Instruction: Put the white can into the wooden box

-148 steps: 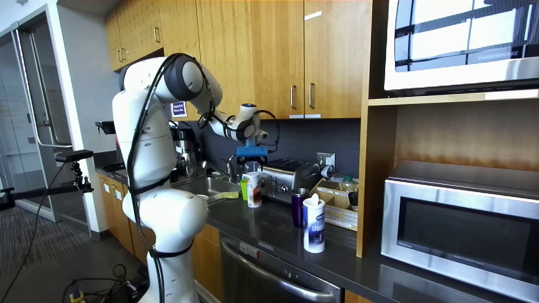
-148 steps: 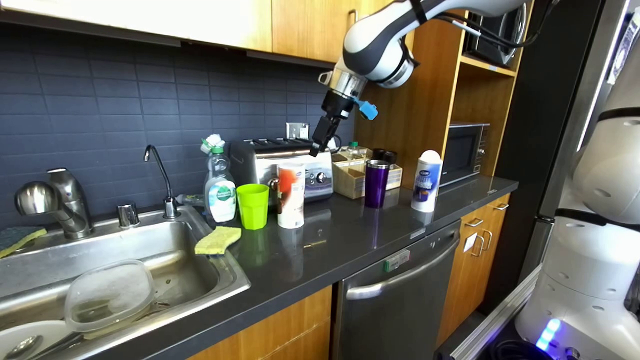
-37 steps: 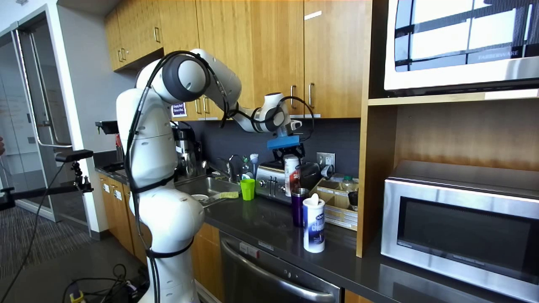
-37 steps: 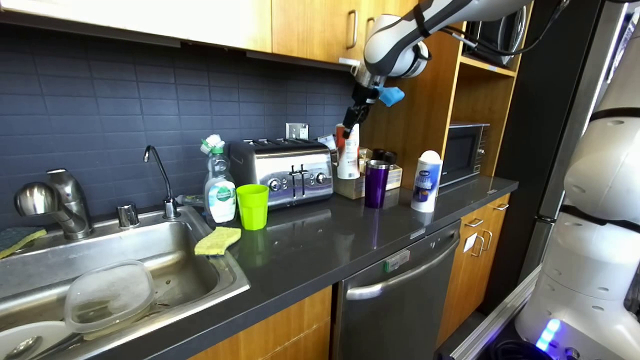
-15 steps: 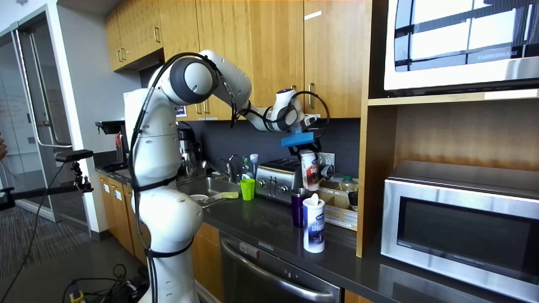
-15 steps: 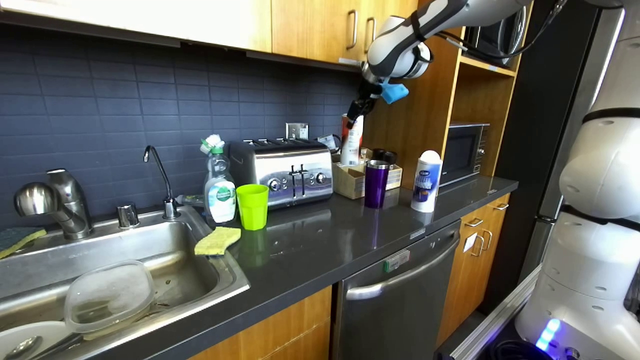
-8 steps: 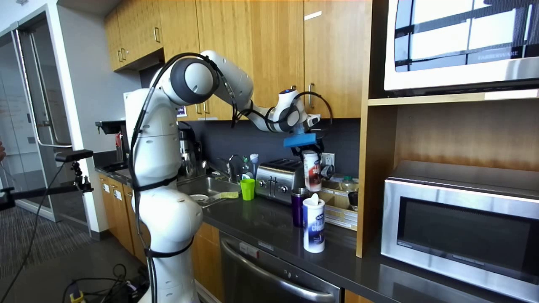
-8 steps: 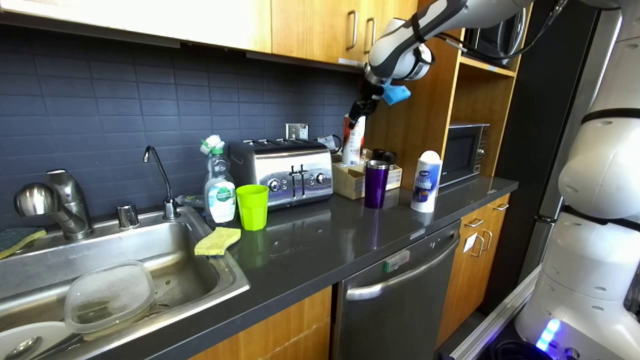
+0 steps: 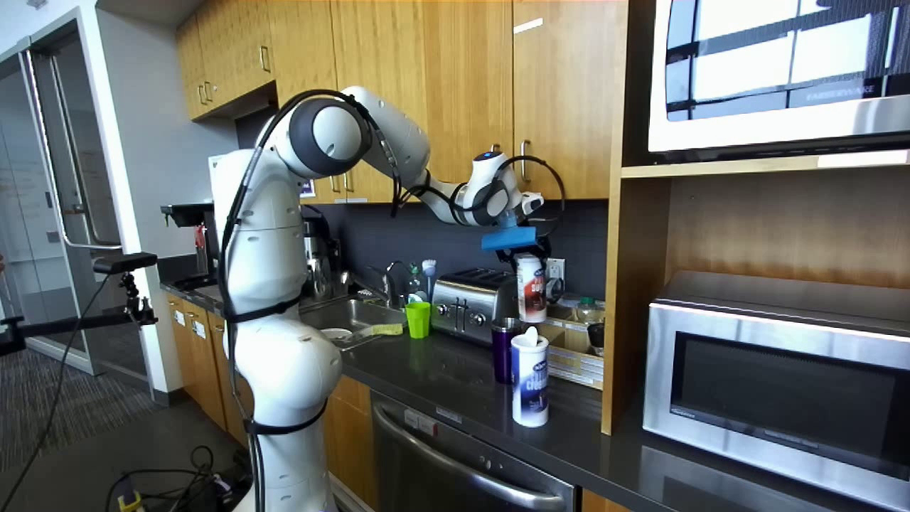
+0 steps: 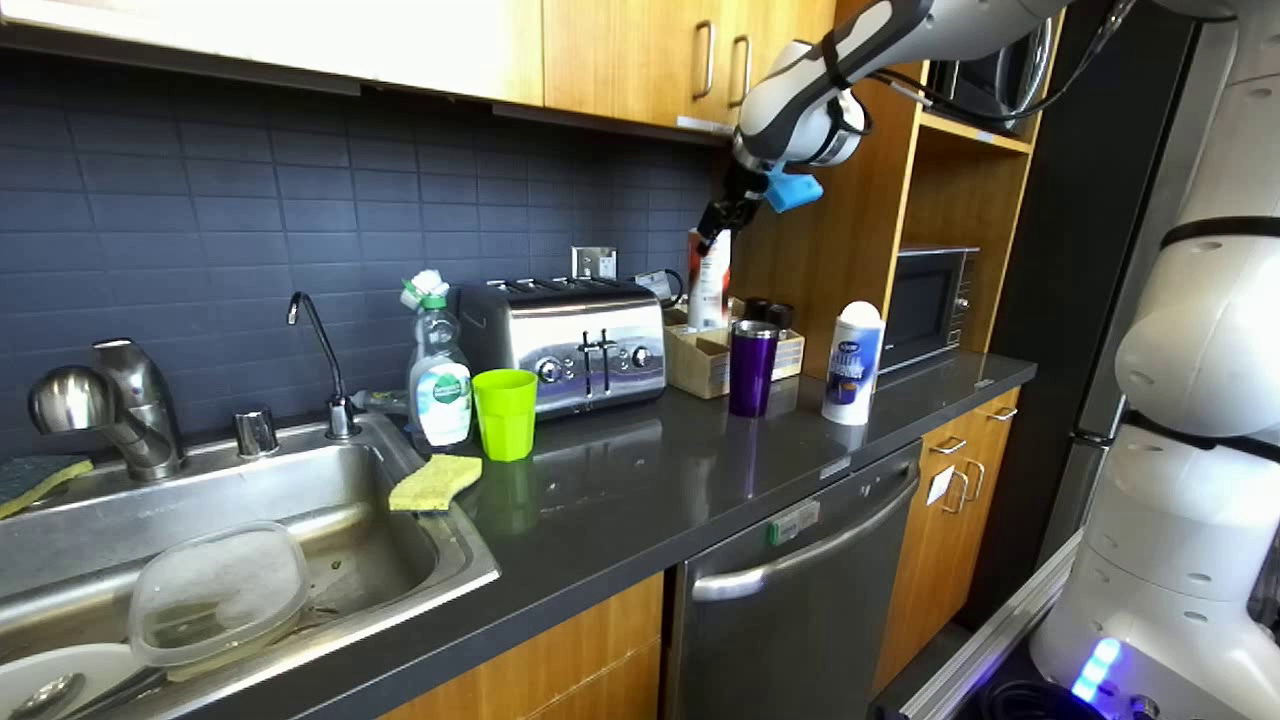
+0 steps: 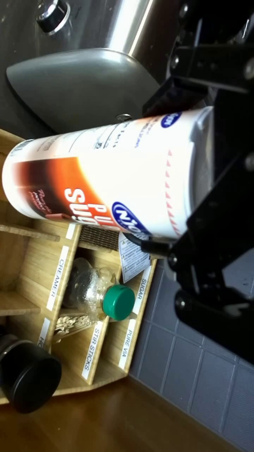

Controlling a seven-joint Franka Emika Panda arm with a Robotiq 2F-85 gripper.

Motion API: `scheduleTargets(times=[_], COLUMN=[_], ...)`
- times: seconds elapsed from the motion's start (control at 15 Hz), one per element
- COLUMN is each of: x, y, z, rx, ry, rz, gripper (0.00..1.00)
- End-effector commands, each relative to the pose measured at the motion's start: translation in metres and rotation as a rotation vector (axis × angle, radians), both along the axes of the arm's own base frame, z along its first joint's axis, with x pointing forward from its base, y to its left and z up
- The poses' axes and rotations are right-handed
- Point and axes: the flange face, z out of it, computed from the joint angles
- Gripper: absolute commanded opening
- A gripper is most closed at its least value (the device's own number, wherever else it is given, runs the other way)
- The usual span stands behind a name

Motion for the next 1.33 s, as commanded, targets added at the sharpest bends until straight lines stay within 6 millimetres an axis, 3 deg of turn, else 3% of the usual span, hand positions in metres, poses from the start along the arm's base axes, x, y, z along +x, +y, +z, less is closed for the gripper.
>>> scheduleTargets(times=[0.0, 1.27], x=[0.0, -0.008], y=[-0.011, -0.031], z=[0.006, -0.007], rx=[0.008, 0.07], ry=[-0.036, -0.027], rz=[-0.026, -0.094], gripper=[0.6, 0.6])
